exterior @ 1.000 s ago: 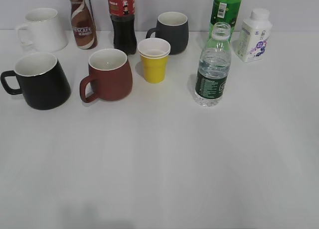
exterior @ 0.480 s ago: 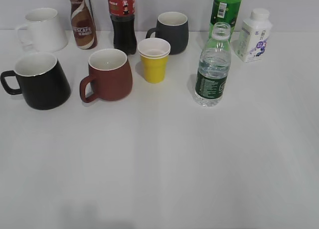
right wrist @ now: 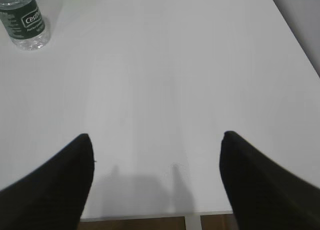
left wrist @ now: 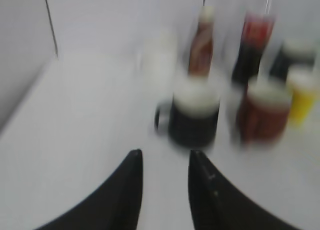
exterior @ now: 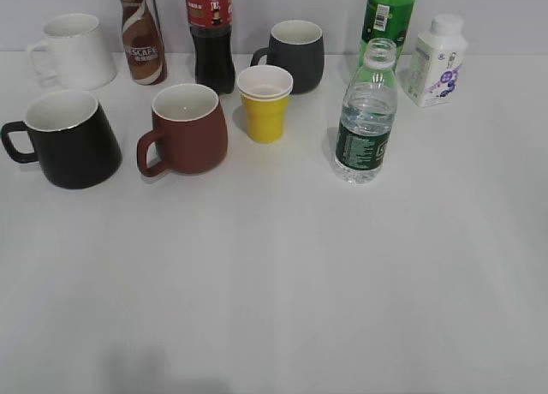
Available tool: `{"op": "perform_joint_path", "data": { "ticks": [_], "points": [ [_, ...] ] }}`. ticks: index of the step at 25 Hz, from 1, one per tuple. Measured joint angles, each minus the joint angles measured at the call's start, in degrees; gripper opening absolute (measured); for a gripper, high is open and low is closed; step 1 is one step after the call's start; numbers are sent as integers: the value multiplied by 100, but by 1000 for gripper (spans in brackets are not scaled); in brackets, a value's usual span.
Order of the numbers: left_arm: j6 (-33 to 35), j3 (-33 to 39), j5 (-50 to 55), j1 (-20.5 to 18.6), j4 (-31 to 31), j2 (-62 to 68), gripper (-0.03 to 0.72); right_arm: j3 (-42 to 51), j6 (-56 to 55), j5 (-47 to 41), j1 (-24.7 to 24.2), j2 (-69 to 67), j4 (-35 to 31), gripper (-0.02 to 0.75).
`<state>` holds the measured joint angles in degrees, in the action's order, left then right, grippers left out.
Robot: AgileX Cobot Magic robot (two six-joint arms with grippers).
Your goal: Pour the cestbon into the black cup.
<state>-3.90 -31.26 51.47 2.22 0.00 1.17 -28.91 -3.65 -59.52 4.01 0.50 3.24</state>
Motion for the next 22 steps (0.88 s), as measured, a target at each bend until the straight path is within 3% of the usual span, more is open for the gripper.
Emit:
{"op": "perform_joint_path", "data": {
  "ticks": [6, 9, 22],
  "points": [
    [0, 150, -3803, 0, -62, 972, 240, 0, 0, 0, 0, 0, 0, 588],
    [0, 246, -5108, 0, -81, 1899, 240, 0, 5, 0, 0, 0, 0, 588],
    [0, 263, -8447, 0, 105, 6541, 320, 0, 1, 0, 0, 0, -4, 588]
  ]
}}
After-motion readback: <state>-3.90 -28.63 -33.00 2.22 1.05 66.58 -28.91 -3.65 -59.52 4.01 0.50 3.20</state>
